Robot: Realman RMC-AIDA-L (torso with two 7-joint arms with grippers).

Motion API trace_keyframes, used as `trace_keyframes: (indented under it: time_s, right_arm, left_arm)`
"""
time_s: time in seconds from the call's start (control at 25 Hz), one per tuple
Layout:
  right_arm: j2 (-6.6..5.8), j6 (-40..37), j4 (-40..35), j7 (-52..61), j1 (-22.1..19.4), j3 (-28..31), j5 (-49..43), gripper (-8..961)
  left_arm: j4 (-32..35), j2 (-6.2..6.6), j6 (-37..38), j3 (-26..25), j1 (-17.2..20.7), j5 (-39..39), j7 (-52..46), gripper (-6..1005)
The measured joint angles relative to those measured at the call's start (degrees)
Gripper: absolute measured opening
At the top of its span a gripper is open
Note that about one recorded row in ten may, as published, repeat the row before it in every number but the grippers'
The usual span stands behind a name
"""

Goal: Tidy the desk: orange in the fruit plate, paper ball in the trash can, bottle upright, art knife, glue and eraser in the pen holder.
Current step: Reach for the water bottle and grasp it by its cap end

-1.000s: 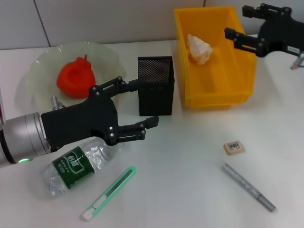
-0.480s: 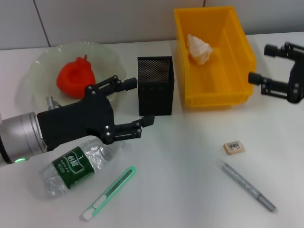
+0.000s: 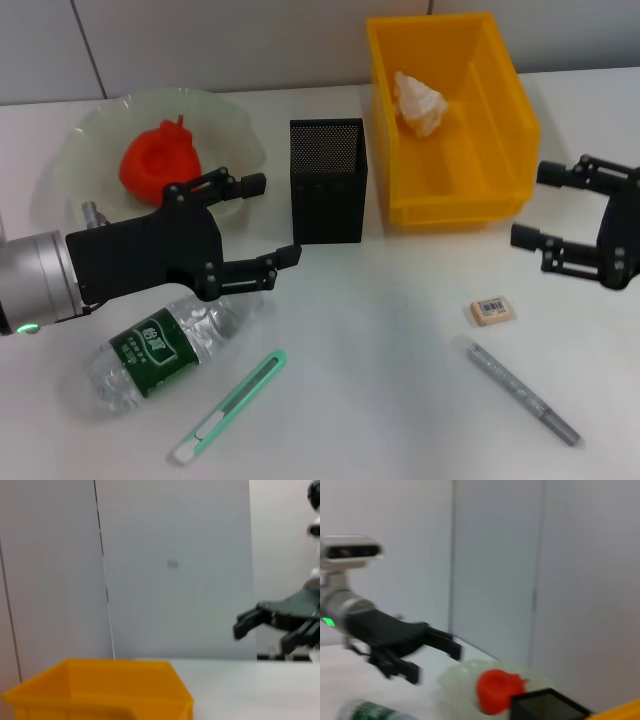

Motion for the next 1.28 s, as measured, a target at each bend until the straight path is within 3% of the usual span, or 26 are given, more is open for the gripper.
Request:
trace_keyframes:
  time_s: [0.16,0.36,0.68,0.92,1.08,1.28]
  right_arm:
    - [0.02,-3.9,0.9,-1.4,-0.1,0.1,0.0,737]
    - [0.1,-6.1,0.8,-2.2,-0.8,-0.3,-0.1,736]
    - [0.12,-7.4,1.0,-2.9,-2.4,-0.2,0.0,736]
    - [0.17,-7.5,1.2,-3.4,-3.6,0.3,0.3,736]
    - [0.18,-7.4,2.0,-3.5,-3.6,0.5,0.3,736]
    - [0.17,-7.1,2.9,-3.5,-3.4,0.5,0.4,736]
  left_arm:
    - [1.9,-0.27,-1.2,-0.4,0.2,3.6,-2.7,839]
    - [3.8,0.35,-0.7,-0.2,-0.8,7.6,-8.9,838]
    - [12.4,-1.41,-5.3,0.7,-0.5,17.6,-20.1,837]
    - [13.2,-1.44,-10.8,3.5,-0.9,18.8,-25.7,837]
    - [13.9,-1.44,-11.9,4.6,-0.4,18.9,-26.2,837]
    - [17.7,-1.41,-13.0,7.0,2.9,21.9,-29.7,836]
